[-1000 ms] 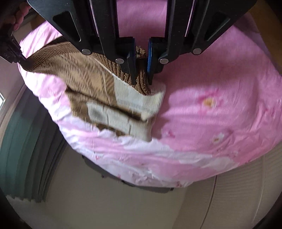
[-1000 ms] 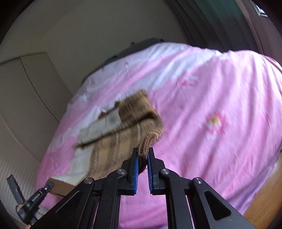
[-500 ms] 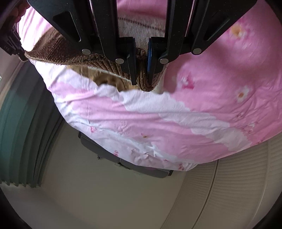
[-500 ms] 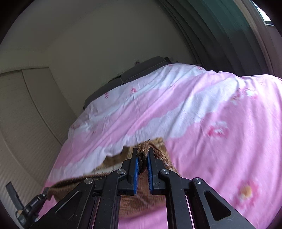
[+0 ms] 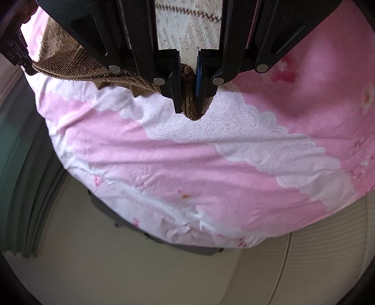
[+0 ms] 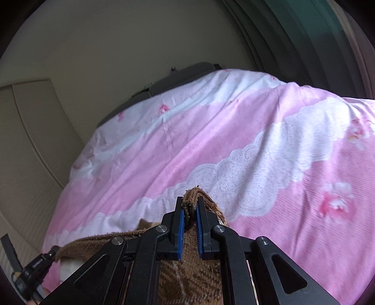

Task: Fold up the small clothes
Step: 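Lift the hem with both grippers and fold it toward the collar, then lower the hem onto the folded sweater and open both grippers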

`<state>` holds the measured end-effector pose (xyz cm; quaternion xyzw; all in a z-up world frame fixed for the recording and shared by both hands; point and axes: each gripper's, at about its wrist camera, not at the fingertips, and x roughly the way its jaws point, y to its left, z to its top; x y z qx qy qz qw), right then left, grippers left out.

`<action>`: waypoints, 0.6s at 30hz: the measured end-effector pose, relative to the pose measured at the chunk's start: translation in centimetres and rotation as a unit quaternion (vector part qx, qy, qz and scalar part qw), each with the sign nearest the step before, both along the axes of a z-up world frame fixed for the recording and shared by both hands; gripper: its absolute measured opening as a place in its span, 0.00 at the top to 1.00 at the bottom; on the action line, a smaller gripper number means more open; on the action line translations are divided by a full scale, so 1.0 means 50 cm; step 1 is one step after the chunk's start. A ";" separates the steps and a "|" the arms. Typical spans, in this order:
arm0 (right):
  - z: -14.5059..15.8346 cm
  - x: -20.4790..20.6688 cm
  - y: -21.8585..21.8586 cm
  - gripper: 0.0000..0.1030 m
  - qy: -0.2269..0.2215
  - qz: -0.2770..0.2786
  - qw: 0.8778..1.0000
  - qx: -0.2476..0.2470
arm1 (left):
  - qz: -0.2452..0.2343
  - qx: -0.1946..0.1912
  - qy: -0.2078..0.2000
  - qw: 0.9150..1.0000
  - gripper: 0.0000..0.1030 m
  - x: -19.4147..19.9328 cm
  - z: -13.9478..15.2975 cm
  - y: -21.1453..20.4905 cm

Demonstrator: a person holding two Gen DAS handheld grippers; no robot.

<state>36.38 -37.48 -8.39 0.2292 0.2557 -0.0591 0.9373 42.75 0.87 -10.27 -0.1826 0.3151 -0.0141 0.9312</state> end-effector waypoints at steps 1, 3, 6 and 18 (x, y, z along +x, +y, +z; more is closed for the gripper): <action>-0.008 0.013 -0.001 0.91 0.007 -0.001 1.000 -0.003 | 0.000 0.001 0.009 1.000 0.89 0.017 -0.012 -0.002; -0.029 0.036 -0.003 0.91 0.022 -0.004 1.000 -0.005 | -0.001 0.005 0.025 1.000 0.89 0.041 -0.034 -0.007; -0.059 0.057 -0.006 0.91 0.043 -0.009 0.999 -0.009 | -0.001 0.014 0.045 0.999 0.89 0.061 -0.063 -0.010; -0.032 0.044 0.028 0.61 0.039 -0.028 0.997 -0.063 | -0.005 0.052 0.030 0.998 0.65 0.021 -0.035 -0.011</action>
